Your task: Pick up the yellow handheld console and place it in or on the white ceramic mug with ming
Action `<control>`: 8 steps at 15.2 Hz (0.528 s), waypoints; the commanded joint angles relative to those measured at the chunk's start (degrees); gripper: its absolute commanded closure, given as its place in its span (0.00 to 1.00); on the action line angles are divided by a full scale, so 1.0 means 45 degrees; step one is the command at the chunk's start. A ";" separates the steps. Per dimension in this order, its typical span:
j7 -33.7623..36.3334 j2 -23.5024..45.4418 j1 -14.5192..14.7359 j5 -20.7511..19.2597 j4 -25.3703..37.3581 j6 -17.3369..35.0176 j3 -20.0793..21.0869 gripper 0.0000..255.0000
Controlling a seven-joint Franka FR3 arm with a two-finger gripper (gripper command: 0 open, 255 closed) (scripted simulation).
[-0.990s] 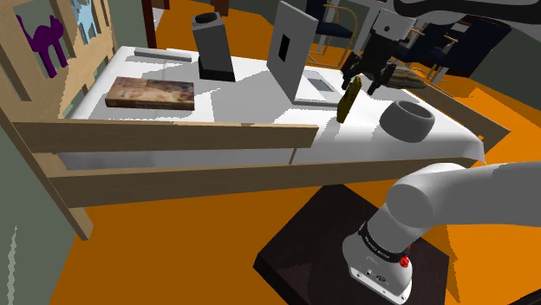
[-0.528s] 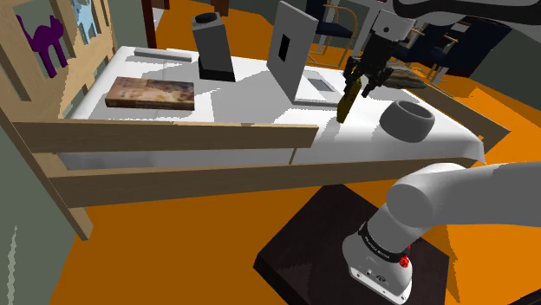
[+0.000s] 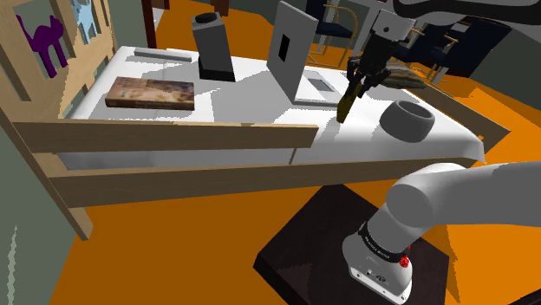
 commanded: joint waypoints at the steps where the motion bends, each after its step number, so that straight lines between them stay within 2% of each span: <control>1: -0.0002 0.0007 0.0002 0.0003 -0.0008 0.0003 -0.0001 1.00; 8: -0.0005 0.0268 0.0040 0.0062 0.1370 -0.1114 0.0051 1.00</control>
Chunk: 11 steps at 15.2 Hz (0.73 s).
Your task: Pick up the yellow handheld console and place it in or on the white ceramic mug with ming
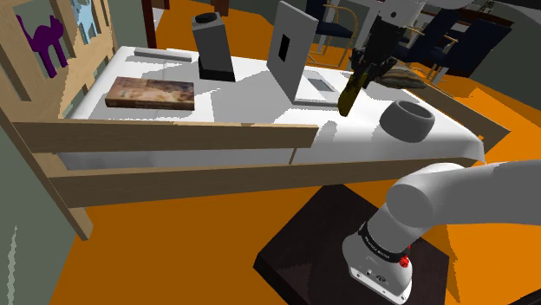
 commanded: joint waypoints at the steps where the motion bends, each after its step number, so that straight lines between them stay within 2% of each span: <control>1: -0.0010 0.0082 0.0007 0.0011 0.0388 -0.0305 0.0006 1.00; 11: -0.0025 0.0682 0.0061 0.0087 0.2560 -0.1878 0.0057 1.00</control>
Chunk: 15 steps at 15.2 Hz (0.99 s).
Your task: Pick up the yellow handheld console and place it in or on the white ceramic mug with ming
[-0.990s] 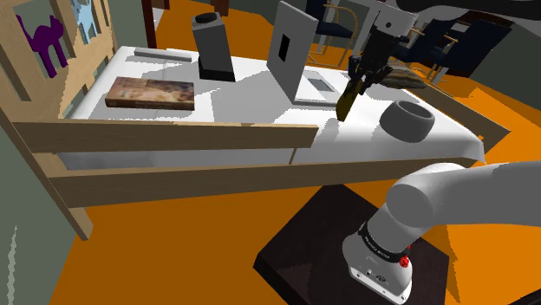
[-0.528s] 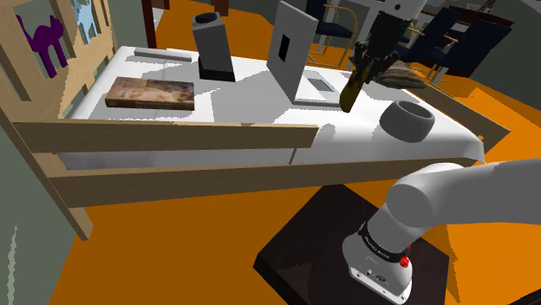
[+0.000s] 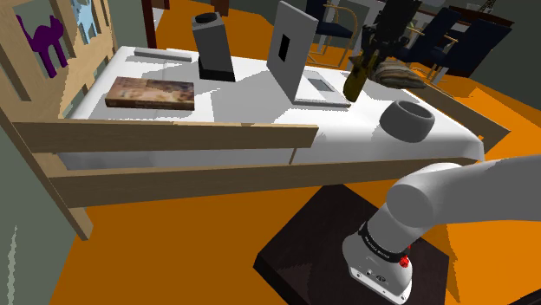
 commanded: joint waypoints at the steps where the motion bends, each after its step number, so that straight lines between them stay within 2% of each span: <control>1: 0.0015 0.0163 0.0017 0.0024 0.0479 -0.0314 0.0024 1.00; 15: -0.0032 0.1355 0.0089 0.0119 0.3804 -0.2450 0.0040 1.00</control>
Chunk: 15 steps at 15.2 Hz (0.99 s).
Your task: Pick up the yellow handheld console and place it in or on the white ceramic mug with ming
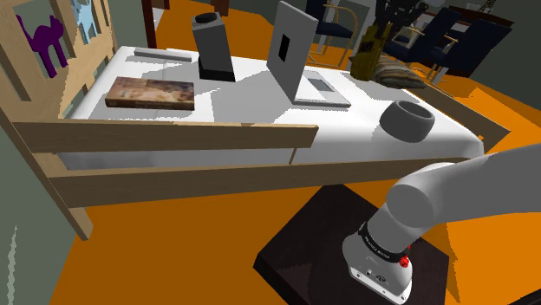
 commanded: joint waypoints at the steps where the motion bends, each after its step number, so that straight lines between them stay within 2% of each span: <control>1: -0.0281 -0.0058 -0.0057 -0.0117 0.0212 -0.0260 -0.0210 1.00; 8: -0.2387 -0.0488 -0.0429 -0.1073 0.0905 -0.1251 -0.1810 1.00; 15: -0.4722 -0.0251 -0.0626 -0.2060 0.2320 -0.2144 -0.3610 1.00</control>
